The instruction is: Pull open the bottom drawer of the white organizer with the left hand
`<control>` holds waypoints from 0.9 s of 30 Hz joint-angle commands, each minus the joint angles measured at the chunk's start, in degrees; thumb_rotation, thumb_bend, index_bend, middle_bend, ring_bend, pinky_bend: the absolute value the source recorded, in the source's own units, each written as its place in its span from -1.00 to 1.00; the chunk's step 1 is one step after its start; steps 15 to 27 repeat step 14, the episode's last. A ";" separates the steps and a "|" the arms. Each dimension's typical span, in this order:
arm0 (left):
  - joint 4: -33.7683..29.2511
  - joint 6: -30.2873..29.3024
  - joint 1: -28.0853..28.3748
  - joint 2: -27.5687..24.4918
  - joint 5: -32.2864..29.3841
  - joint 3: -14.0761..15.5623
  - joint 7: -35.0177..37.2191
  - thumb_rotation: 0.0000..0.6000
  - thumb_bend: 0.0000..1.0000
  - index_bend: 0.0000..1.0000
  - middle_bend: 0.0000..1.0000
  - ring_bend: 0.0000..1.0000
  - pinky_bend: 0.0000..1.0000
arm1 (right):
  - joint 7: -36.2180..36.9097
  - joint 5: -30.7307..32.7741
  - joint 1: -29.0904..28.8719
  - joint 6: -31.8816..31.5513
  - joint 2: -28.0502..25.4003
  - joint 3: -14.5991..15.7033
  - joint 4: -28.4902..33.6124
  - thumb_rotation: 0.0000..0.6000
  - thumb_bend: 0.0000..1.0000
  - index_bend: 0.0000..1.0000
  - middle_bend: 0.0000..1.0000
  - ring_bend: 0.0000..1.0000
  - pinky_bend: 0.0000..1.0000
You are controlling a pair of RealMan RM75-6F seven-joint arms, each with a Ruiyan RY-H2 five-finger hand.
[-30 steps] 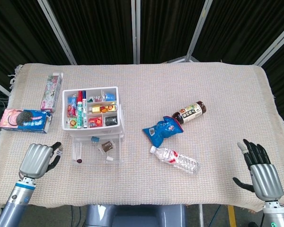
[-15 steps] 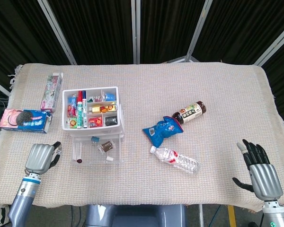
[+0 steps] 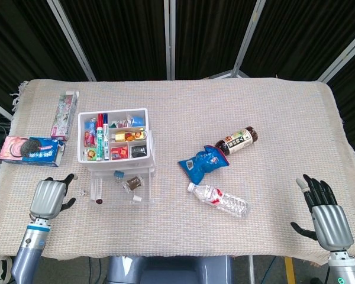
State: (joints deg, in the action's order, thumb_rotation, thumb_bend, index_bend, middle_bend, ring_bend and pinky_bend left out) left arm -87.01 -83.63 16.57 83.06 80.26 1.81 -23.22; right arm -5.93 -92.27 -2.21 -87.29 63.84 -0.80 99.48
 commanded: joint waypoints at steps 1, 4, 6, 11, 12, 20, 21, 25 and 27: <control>-2.45 -1.60 -1.32 -1.64 1.79 0.87 -0.09 1.00 -0.71 -0.66 -0.33 -0.07 -0.32 | 0.05 -0.03 -0.01 -0.01 -0.02 -0.01 -0.01 1.00 -1.00 -1.00 -1.00 -1.00 -1.00; -3.98 -3.57 -2.61 -2.96 3.73 1.73 0.42 1.00 -0.72 -0.94 -0.85 -0.67 -0.75 | 0.11 -0.12 0.03 -0.15 -0.09 -0.01 -0.04 1.00 -1.00 -1.00 -1.00 -1.00 -1.00; -4.76 -4.82 -3.77 -4.10 5.05 2.72 1.61 1.00 -0.73 -1.00 -1.00 -0.93 -0.94 | 0.02 -0.13 0.05 -0.30 -0.08 -0.09 -0.21 1.00 -1.00 -1.00 -1.00 -1.00 -1.00; -4.83 -7.98 -6.54 -6.68 8.17 4.41 4.90 1.00 -0.74 -1.00 -1.00 -1.00 -1.00 | -3.22 -1.06 0.24 -2.65 1.37 -1.18 -2.39 1.00 -1.00 -1.00 -1.00 -1.00 -1.00; -4.74 -9.22 -7.31 -7.31 9.21 4.70 5.87 1.00 -0.74 -1.00 -1.00 -1.00 -1.00 | -3.16 -1.48 0.27 -2.98 1.59 -1.16 -2.54 1.00 -1.00 -1.00 -1.00 -1.00 -1.00; -4.39 -11.18 -8.35 -7.81 10.55 4.68 7.30 1.00 -0.74 -1.00 -1.00 -1.00 -1.00 | -2.55 -2.04 0.25 -3.12 1.59 -0.95 -2.62 1.00 -1.00 -1.00 -1.00 -1.00 -1.00; -4.39 -11.18 -8.35 -7.81 10.55 4.68 7.30 1.00 -0.74 -1.00 -1.00 -1.00 -1.00 | -2.55 -2.04 0.25 -3.12 1.59 -0.95 -2.62 1.00 -1.00 -1.00 -1.00 -1.00 -1.00; -4.39 -11.18 -8.35 -7.81 10.55 4.68 7.30 1.00 -0.74 -1.00 -1.00 -1.00 -1.00 | -2.55 -2.04 0.25 -3.12 1.59 -0.95 -2.62 1.00 -1.00 -1.00 -1.00 -1.00 -1.00; -4.39 -11.18 -8.35 -7.81 10.55 4.68 7.30 1.00 -0.74 -1.00 -1.00 -1.00 -1.00 | -2.55 -2.04 0.25 -3.12 1.59 -0.95 -2.62 1.00 -1.00 -1.00 -1.00 -1.00 -1.00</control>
